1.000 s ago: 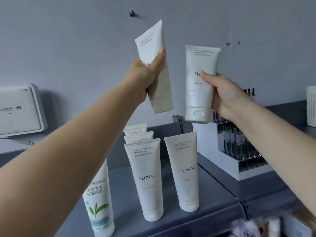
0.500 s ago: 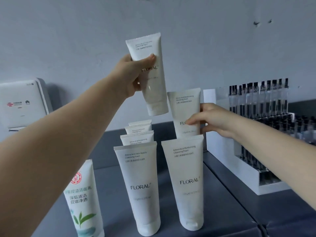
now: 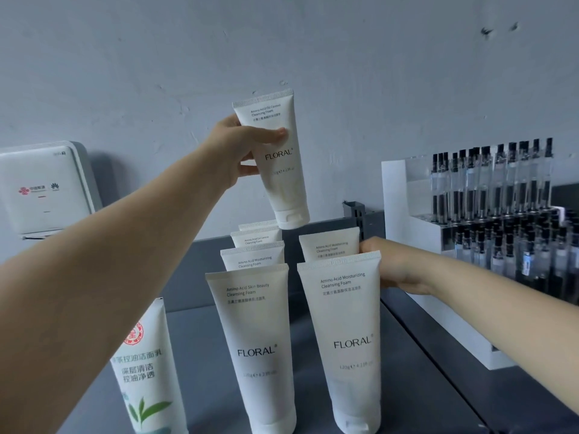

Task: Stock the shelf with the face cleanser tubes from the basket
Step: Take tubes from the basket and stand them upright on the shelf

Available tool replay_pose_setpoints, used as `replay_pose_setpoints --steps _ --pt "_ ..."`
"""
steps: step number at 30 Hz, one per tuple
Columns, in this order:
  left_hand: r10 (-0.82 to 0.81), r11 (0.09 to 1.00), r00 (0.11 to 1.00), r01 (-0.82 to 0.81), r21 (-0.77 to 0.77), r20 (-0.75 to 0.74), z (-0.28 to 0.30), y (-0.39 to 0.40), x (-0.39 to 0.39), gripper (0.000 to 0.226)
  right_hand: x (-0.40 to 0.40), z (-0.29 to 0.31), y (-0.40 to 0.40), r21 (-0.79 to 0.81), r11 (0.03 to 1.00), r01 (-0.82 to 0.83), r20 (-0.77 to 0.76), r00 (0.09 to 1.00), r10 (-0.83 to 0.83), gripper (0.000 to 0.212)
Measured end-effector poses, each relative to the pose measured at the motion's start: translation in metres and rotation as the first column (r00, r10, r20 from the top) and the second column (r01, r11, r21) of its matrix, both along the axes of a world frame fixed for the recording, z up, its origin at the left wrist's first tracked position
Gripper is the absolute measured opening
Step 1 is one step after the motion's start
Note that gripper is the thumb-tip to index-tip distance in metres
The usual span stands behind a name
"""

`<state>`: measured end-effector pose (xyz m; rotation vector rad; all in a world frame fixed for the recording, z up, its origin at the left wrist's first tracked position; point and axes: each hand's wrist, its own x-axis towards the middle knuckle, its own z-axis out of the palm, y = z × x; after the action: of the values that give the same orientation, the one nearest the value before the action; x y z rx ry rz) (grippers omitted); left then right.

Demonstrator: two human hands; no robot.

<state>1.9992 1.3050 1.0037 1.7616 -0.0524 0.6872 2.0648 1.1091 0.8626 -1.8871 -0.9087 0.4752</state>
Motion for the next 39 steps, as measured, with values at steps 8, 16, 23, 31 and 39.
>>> replay_pose_setpoints --steps 8,16,23,31,39 --pt "-0.026 0.998 0.995 0.031 0.054 -0.100 -0.010 0.004 0.005 0.033 -0.001 0.011 -0.005 0.013 1.000 -0.024 -0.037 0.999 0.025 0.009" --pt "-0.084 0.992 0.987 0.096 0.086 -0.134 -0.015 -0.001 0.016 0.033 0.019 0.086 -0.003 0.244 0.964 0.108 0.180 0.971 -0.155 0.031" --pt "-0.090 0.974 0.972 0.132 0.184 -0.219 -0.025 -0.005 0.031 0.040 0.033 0.124 0.027 0.332 0.934 0.132 0.328 0.912 -0.245 0.006" --pt "0.066 0.833 0.912 0.174 0.526 -0.405 -0.013 0.010 0.030 0.016 0.053 0.121 0.031 0.191 0.973 0.127 0.368 0.910 -0.191 0.009" --pt "0.241 0.613 0.856 0.231 0.755 -0.458 -0.025 0.009 0.051 0.007 0.067 0.091 0.037 0.015 0.991 0.132 0.330 0.935 -0.129 0.011"
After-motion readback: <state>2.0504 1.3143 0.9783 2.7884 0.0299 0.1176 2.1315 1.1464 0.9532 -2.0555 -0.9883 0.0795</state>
